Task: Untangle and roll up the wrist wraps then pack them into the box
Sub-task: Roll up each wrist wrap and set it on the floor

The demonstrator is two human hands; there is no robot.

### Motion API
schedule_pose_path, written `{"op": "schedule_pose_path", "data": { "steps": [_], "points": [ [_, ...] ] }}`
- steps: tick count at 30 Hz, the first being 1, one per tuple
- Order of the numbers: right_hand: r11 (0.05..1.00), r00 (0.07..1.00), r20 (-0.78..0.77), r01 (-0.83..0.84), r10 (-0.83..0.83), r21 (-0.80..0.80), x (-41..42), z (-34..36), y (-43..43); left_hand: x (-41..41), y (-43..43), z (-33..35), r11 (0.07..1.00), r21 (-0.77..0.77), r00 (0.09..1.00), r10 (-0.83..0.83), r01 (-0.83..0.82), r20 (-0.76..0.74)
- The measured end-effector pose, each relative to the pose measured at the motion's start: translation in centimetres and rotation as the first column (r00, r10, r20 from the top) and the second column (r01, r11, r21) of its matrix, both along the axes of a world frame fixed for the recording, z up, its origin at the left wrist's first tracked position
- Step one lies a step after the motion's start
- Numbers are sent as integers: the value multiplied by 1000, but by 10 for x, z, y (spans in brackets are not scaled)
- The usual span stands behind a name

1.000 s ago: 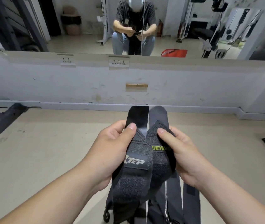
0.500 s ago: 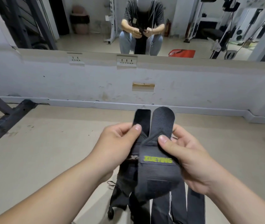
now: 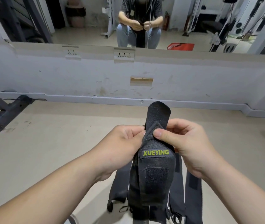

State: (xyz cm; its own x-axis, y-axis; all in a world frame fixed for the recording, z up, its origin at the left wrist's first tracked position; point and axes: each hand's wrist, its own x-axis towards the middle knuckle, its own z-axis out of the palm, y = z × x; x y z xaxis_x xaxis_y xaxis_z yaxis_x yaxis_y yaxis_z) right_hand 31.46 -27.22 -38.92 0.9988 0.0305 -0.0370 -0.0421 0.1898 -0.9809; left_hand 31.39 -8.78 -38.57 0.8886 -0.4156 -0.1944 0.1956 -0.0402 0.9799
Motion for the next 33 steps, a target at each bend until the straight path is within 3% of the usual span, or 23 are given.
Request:
{"op": "schedule_pose_path", "data": {
  "steps": [15, 27, 33],
  "points": [
    [999, 999, -43, 9, -7, 35, -2, -5, 0, -3, -2, -4, 1000, 29, 998, -10, 8, 70],
    [999, 1000, 3, 26, -26, 26, 3, -14, 0, 4, 5, -5, 999, -10, 999, -38, 38, -8],
    [997, 1000, 18, -3, 5, -80, 4, -20, 4, -3, -1, -4, 1000, 8, 991, -4, 3, 137]
  ]
}}
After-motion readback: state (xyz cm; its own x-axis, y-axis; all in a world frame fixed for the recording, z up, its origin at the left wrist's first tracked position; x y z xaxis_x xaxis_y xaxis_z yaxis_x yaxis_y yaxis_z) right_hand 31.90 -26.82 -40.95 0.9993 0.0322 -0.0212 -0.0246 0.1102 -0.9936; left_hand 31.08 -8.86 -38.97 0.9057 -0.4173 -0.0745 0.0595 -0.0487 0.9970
